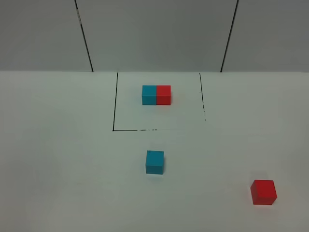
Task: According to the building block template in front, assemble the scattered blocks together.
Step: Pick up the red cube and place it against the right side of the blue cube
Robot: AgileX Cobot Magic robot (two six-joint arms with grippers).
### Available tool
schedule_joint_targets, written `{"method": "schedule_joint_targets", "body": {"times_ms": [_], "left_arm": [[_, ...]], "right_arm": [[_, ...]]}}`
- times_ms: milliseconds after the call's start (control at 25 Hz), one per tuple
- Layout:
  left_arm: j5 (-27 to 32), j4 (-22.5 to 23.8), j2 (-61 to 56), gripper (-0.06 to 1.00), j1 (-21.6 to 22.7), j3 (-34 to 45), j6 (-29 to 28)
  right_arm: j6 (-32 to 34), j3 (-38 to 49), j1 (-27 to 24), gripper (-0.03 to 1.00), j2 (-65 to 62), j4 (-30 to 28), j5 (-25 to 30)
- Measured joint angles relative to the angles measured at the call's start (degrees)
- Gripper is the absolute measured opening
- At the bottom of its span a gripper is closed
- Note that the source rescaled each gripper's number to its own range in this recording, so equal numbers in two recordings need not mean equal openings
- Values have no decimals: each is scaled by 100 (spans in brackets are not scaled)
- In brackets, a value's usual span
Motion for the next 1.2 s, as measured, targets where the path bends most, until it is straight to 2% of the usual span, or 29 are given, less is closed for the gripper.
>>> {"method": "schedule_joint_targets", "body": {"times_ms": [320, 1200], "left_arm": [[0, 0, 0, 70, -171, 0, -6], [0, 0, 0, 69, -177, 0, -6]], "right_arm": [[0, 0, 0, 100, 0, 0, 0], [0, 0, 0, 100, 0, 0, 0]]}}
